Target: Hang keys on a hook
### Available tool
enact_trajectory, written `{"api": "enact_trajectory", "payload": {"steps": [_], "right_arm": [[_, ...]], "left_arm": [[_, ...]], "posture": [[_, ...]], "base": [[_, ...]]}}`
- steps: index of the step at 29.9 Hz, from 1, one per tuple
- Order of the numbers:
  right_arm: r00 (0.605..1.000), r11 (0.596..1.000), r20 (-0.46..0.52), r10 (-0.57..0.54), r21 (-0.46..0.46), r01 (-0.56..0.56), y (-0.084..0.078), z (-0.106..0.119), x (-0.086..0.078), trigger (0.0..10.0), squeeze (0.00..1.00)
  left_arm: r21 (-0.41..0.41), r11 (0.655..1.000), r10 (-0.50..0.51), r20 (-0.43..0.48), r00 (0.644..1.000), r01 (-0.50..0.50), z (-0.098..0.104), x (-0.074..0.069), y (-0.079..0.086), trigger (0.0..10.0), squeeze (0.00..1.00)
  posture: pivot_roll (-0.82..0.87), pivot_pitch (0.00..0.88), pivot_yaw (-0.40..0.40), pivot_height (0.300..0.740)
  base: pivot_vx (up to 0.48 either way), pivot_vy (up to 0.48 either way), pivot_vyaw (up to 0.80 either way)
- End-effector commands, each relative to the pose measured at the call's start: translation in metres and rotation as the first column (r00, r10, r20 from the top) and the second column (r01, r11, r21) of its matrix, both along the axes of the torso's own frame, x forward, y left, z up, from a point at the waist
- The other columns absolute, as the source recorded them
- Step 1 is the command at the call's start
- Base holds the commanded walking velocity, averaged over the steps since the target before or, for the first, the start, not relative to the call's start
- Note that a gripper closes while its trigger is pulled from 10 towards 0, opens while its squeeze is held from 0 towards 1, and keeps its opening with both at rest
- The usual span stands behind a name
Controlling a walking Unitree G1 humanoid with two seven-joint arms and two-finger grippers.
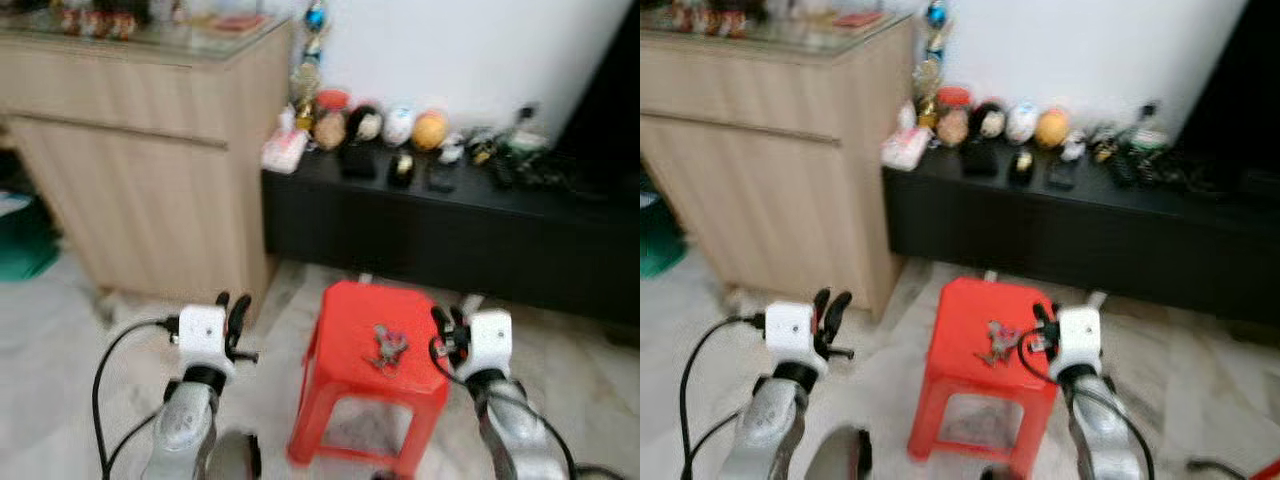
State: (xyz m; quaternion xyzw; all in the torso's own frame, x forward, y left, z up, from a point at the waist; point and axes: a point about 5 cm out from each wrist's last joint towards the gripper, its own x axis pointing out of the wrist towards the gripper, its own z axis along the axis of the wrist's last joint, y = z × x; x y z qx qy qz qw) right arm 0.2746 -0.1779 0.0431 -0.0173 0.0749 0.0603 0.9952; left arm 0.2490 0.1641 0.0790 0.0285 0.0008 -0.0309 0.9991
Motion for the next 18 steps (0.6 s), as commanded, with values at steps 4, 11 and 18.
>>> {"api": "enact_trajectory", "payload": {"steps": [4,11,18], "right_arm": [[1.0,1.0,-0.005,-0.011,-0.006,0.011,-0.003,0.001,0.001,10.0,0.0],[0.999,0.999,-0.046,-0.006,-0.036,0.004,-0.003,-0.006,-0.001,10.0,0.0],[0.998,0.999,-0.06,-0.007,-0.044,0.005,-0.004,-0.01,-0.002,10.0,0.0]], "left_arm": [[0.01,1.0,-0.016,0.025,1.0,0.016,0.008,0.005,-0.002,10.0,0.0],[0.022,0.999,-0.023,0.005,1.0,0.023,0.005,0.005,-0.002,10.0,0.0],[0.017,0.999,-0.028,0.009,1.0,0.028,0.005,0.004,-0.003,10.0,0.0]], "posture": [[-0.02,0.0,-0.092,0.625],[-0.02,0.0,-0.091,0.625],[-0.01,0.0,-0.091,0.625]], "base": [[0.0,0.0,0.0],[0.0,0.0,0.0],[0.224,0.0,0.0]]}}
